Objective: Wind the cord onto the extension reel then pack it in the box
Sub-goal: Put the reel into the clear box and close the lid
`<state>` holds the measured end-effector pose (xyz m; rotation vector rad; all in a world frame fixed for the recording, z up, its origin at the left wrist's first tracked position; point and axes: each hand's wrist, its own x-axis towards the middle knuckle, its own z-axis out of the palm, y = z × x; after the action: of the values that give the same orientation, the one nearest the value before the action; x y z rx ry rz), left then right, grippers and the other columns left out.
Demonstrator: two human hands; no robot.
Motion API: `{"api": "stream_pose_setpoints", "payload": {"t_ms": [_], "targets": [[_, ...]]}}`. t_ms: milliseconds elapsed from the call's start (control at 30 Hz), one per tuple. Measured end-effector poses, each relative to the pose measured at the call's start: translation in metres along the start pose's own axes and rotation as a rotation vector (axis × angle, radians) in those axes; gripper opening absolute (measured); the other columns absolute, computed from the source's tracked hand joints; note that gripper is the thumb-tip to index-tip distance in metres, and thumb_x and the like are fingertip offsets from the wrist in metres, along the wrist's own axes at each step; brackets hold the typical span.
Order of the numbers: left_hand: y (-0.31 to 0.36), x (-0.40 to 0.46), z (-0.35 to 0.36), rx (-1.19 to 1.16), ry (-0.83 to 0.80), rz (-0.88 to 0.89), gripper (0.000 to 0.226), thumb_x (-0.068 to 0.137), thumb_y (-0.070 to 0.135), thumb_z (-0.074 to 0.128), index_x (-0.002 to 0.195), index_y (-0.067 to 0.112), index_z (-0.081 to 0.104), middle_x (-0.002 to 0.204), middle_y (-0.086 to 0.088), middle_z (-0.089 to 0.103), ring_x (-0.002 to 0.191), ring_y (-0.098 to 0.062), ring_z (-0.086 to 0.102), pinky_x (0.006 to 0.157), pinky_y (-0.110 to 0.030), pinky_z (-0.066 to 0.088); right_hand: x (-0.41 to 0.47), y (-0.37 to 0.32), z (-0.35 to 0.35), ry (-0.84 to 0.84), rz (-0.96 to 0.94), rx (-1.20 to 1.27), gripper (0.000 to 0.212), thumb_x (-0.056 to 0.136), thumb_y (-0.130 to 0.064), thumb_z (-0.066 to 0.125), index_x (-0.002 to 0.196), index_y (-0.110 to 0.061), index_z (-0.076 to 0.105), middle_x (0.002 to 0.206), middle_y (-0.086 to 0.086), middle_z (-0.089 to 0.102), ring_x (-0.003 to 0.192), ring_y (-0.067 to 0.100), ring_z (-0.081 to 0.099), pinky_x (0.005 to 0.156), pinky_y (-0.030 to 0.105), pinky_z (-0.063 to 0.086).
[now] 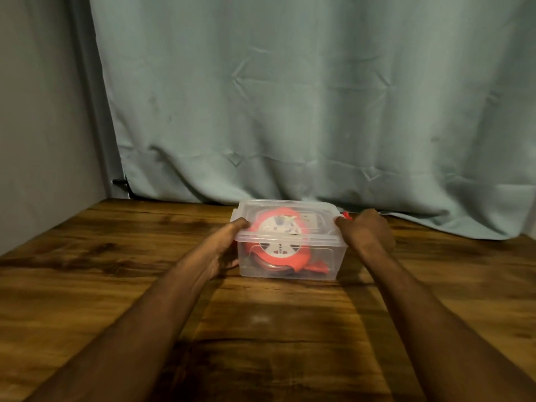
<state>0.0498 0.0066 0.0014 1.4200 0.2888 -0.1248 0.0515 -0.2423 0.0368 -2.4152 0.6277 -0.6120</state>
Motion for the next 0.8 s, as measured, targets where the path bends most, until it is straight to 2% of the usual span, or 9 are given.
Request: {"api": "stream_pose_setpoints", "payload": {"t_ms": [100, 167, 267, 400, 467, 533, 600, 700, 800], "targets": [[0.003, -0.004, 0.001, -0.026, 0.03, 0.027, 0.032, 0.081, 0.029, 0.073, 0.107, 0.012, 0.066, 0.087, -0.007, 0.073, 0.084, -0.023, 0.068, 0.069, -0.034, 0.055, -0.009, -0.005, -0.004, 0.102, -0.156, -0.158, 0.031, 0.092, -0.03, 0.066, 0.111, -0.006, 0.07, 0.12, 0.02, 0.07, 0.112, 0.041, 0.065, 0.087, 0.04, 0.053], [0.004, -0.007, 0.003, -0.1, 0.092, 0.078, 0.04, 0.079, 0.021, 0.077, 0.112, 0.007, 0.062, 0.09, -0.011, 0.071, 0.077, -0.024, 0.068, 0.054, -0.03, 0.053, -0.01, -0.005, -0.006, 0.11, -0.17, -0.157, 0.031, 0.092, -0.029, 0.065, 0.112, -0.006, 0.069, 0.121, 0.02, 0.069, 0.113, 0.04, 0.065, 0.088, 0.04, 0.052], [0.003, -0.009, 0.012, -0.114, 0.204, 0.197, 0.049, 0.083, 0.014, 0.075, 0.125, 0.01, 0.052, 0.101, -0.01, 0.067, 0.076, -0.022, 0.066, 0.047, -0.028, 0.052, -0.012, -0.001, -0.008, 0.107, -0.156, -0.122, 0.031, 0.092, -0.032, 0.066, 0.109, -0.006, 0.07, 0.12, 0.02, 0.069, 0.111, 0.04, 0.065, 0.085, 0.04, 0.051], [0.004, -0.005, 0.018, 0.083, 0.273, 0.352, 0.044, 0.092, 0.011, 0.066, 0.134, 0.009, 0.054, 0.112, -0.006, 0.065, 0.074, -0.011, 0.059, 0.051, -0.018, 0.045, -0.014, 0.0, -0.01, 0.105, -0.159, -0.104, 0.03, 0.093, -0.031, 0.067, 0.108, -0.005, 0.07, 0.118, 0.02, 0.07, 0.11, 0.04, 0.065, 0.084, 0.04, 0.051], [0.007, 0.0, 0.016, 0.195, 0.32, 0.367, 0.041, 0.09, 0.013, 0.067, 0.129, 0.007, 0.058, 0.117, -0.009, 0.067, 0.081, -0.017, 0.062, 0.056, -0.021, 0.047, -0.014, -0.001, -0.01, 0.103, -0.162, -0.117, 0.03, 0.093, -0.031, 0.067, 0.107, -0.005, 0.071, 0.117, 0.02, 0.07, 0.109, 0.039, 0.066, 0.084, 0.039, 0.051], [0.008, 0.004, 0.012, 0.281, 0.353, 0.388, 0.036, 0.087, 0.015, 0.069, 0.122, 0.006, 0.064, 0.117, -0.012, 0.07, 0.09, -0.024, 0.066, 0.073, -0.03, 0.056, -0.014, -0.002, -0.011, 0.099, -0.175, -0.128, 0.029, 0.093, -0.031, 0.066, 0.108, -0.006, 0.07, 0.117, 0.019, 0.07, 0.108, 0.039, 0.066, 0.084, 0.039, 0.05], [0.008, 0.004, 0.011, 0.377, 0.373, 0.444, 0.032, 0.087, 0.015, 0.068, 0.118, 0.006, 0.068, 0.116, -0.012, 0.071, 0.096, -0.027, 0.068, 0.084, -0.032, 0.054, -0.013, -0.002, -0.01, 0.098, -0.194, -0.154, 0.031, 0.094, -0.031, 0.064, 0.11, -0.006, 0.069, 0.119, 0.02, 0.069, 0.11, 0.04, 0.065, 0.085, 0.04, 0.051], [0.006, -0.001, 0.014, 0.603, 0.431, 0.571, 0.033, 0.089, 0.014, 0.06, 0.121, 0.01, 0.069, 0.114, -0.013, 0.073, 0.101, -0.031, 0.068, 0.084, -0.032, 0.051, -0.013, -0.001, -0.009, 0.108, -0.233, -0.189, 0.028, 0.095, -0.029, 0.06, 0.109, -0.006, 0.069, 0.117, 0.019, 0.07, 0.109, 0.039, 0.066, 0.084, 0.039, 0.051], [0.006, -0.009, 0.017, 0.735, 0.463, 0.598, 0.034, 0.093, 0.012, 0.051, 0.123, 0.01, 0.065, 0.121, -0.018, 0.069, 0.109, -0.039, 0.064, 0.086, -0.036, 0.05, -0.016, 0.001, -0.009, 0.133, -0.3, -0.223, 0.024, 0.098, -0.023, 0.054, 0.105, -0.007, 0.07, 0.117, 0.018, 0.07, 0.105, 0.038, 0.067, 0.077, 0.037, 0.048]]}}
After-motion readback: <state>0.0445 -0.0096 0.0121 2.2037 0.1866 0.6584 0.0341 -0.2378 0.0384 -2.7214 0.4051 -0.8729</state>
